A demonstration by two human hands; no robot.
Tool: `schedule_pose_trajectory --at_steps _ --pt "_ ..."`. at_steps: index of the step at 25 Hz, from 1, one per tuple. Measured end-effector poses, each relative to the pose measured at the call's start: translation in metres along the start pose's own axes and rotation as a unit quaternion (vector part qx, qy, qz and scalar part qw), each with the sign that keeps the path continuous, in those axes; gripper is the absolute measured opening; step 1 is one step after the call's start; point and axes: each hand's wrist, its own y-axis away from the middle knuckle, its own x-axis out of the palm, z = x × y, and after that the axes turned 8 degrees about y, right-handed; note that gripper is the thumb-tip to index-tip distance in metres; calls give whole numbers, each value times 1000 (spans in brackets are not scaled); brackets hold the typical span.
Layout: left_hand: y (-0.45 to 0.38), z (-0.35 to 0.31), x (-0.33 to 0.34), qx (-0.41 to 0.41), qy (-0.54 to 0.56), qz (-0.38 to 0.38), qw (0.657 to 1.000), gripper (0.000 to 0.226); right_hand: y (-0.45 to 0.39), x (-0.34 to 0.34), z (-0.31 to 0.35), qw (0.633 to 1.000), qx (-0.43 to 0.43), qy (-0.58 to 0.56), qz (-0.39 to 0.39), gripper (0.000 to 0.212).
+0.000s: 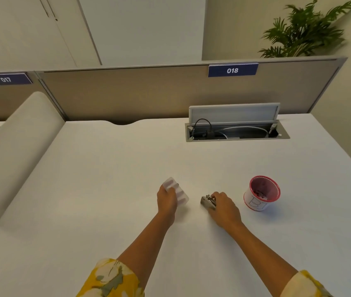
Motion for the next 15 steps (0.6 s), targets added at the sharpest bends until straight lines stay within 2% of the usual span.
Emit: schedule_pose_trajectory --at_steps 3,5,8,12,15 --pt "-4 10 -6 -47 16 -11 999 36 -1 3 1 1000 -3 -23 -6 30" --pt "0 10 -6 -64 32 -8 997 36 -1 -1 4 990 13 -140 20 32" --pt "7 8 -2 -96 43 16 994 35 0 -18 20 954 31 -294 57 36" --pt "12 11 5 -132 81 65 986 34 3 -38 45 942 26 -325 79 34" --pt "16 10 9 -135 96 105 981 34 2 -45 54 945 14 -321 63 42"
